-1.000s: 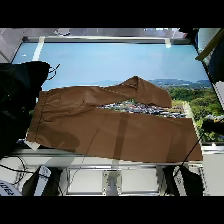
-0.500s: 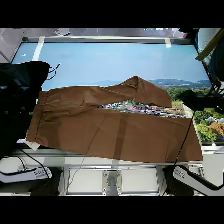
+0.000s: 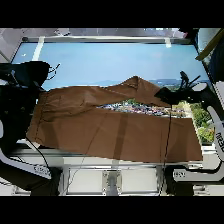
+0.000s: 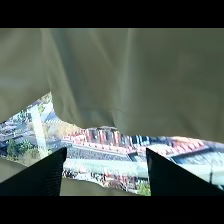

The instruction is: Fold the clothes and pants, and hang the long-sleeved shirts on hangers.

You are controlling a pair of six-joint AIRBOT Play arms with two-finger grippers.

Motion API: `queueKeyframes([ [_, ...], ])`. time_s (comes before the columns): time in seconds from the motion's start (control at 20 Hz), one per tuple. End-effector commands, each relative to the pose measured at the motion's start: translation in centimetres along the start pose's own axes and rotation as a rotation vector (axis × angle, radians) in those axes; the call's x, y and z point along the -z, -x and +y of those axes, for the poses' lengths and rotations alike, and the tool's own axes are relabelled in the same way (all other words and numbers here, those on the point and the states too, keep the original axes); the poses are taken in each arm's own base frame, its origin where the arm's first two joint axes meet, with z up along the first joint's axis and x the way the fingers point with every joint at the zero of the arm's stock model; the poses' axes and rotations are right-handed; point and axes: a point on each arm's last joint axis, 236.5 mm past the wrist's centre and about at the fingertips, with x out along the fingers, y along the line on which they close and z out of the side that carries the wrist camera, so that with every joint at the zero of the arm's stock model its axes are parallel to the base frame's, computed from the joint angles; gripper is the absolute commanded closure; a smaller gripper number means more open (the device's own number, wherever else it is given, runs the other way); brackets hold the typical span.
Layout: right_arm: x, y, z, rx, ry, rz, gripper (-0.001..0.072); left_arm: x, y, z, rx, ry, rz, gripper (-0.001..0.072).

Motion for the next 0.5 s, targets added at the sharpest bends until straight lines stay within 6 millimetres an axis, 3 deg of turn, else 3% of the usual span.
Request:
queueKeyframes([
  [0.0,1.4,-3.4,-0.2,0.012,-0.007,0.064,0.0162,0.5,-0.8,-0.7,0.003,-0.013,0.021,0.0122],
  [0.1,2.5,-4.3,-0.1,0.008,0.011,0.11,0.0163,0.3,-1.0,-1.1,0.0,-0.024,0.009,0.0122],
  [0.25,2.4,-5.6,0.3,0.022,0.04,0.094,0.0163,-0.1,-1.2,-1.4,-0.003,-0.034,-0.009,0.0122],
  [0.45,3.7,-7.6,0.7,0.025,0.055,0.131,0.0163,-0.1,-1.2,-1.5,-0.003,-0.036,-0.011,0.0123],
])
